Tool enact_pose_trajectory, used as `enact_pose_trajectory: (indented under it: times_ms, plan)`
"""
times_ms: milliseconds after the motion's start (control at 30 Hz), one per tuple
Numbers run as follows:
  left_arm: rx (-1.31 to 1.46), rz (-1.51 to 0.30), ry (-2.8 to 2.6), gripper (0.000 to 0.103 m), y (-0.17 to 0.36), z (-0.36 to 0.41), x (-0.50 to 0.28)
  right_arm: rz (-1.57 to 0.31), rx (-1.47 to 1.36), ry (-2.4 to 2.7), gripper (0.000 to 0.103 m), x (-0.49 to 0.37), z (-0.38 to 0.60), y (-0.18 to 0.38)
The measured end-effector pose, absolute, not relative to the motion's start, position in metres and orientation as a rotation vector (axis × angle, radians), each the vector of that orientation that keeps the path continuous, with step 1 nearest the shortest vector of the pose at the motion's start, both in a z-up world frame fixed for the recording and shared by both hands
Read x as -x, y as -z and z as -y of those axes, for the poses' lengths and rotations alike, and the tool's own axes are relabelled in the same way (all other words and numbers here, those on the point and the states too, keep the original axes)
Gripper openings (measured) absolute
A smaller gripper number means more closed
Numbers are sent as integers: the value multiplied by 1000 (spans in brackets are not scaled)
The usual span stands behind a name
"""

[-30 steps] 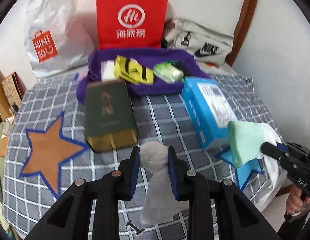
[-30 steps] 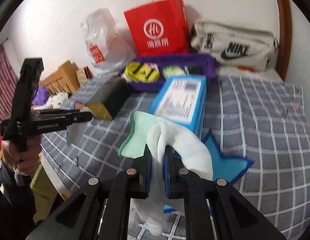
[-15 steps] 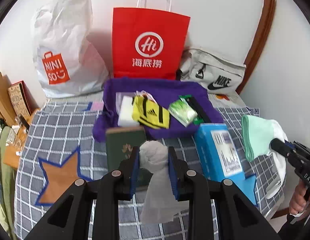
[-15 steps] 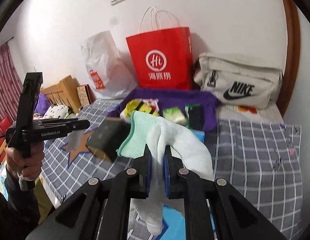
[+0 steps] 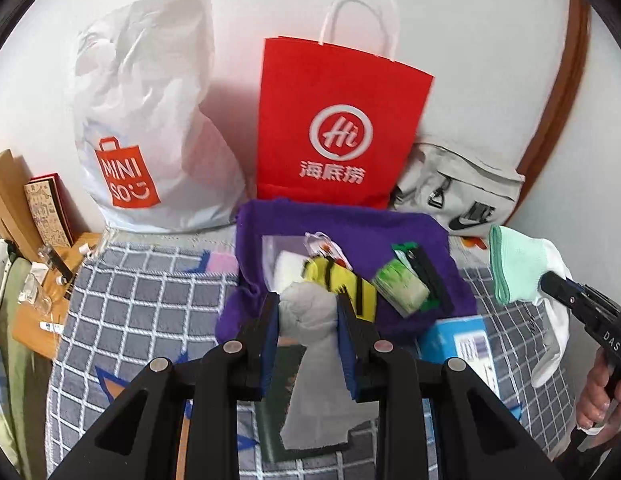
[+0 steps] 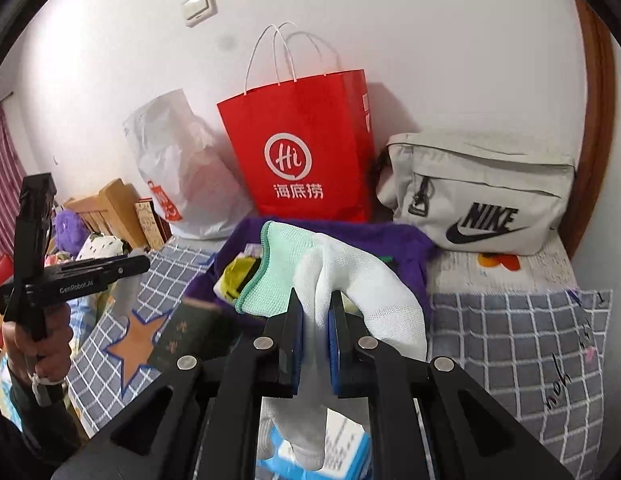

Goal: Organize soft objects
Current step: 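Carry the glove with the right tool while the left tool carries the tissue to the towel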

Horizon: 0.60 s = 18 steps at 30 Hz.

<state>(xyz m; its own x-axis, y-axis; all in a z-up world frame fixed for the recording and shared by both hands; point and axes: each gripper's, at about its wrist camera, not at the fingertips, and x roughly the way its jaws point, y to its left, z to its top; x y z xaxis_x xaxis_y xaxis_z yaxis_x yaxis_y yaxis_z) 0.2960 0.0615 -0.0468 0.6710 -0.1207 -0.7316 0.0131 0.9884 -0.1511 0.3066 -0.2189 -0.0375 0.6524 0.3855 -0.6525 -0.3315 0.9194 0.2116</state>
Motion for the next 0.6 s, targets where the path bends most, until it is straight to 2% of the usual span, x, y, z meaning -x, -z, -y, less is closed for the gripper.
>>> enact_pose_trajectory:
  times_ms: [300,600]
  plan:
    - [90,-803,32,26,26,-73,-325,-761,-42,-457,11,-373,188,33]
    - [75,-817,63,27,35,-57,-381,-766,-84,-447,12,-422,186,50]
